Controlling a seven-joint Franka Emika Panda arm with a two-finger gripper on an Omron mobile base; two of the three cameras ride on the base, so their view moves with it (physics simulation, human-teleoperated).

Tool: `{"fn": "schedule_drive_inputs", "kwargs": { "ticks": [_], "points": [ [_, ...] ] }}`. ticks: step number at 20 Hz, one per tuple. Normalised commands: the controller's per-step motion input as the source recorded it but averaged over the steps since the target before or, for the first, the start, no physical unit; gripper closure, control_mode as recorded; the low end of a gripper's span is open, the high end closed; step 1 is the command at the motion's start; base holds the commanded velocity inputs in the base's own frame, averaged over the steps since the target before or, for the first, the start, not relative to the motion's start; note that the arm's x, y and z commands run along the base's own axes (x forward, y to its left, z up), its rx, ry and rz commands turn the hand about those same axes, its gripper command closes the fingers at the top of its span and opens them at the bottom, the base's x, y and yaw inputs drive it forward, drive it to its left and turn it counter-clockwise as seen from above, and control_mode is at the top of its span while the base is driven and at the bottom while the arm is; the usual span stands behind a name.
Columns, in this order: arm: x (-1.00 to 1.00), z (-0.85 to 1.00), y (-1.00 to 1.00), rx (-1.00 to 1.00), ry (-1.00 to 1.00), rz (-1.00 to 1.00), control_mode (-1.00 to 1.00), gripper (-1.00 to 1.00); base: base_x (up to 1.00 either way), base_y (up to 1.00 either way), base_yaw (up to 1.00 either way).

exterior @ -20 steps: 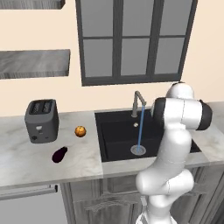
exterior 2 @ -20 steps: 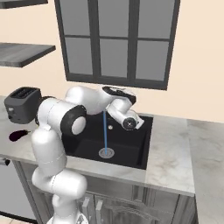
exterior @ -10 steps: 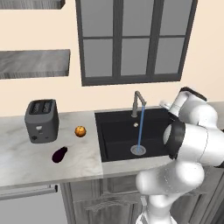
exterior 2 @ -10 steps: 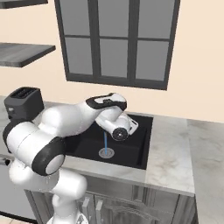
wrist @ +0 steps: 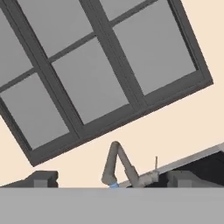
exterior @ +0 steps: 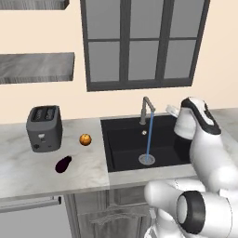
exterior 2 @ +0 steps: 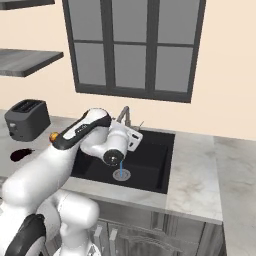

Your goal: Turn on the sink faucet. Then move the eggplant from the counter to the sink. Turn off the sink. Move the vegetable from the sink to the pot next to the stove. Finally move the pot to the front right burner.

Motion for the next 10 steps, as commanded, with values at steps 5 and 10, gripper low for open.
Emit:
{"fn": "schedule_drive_inputs", "kwargs": {
  "ticks": [5,10],
  "points": [
    [-0.43,0.75,0.64,-0.16,-0.15,0.05,-1.00,-1.00,0.00,0.00,0.00],
    [-0.22,0.50,0.72,-0.21,-0.14,0.12,-1.00,-1.00,0.00,0.00,0.00]
  ]
}}
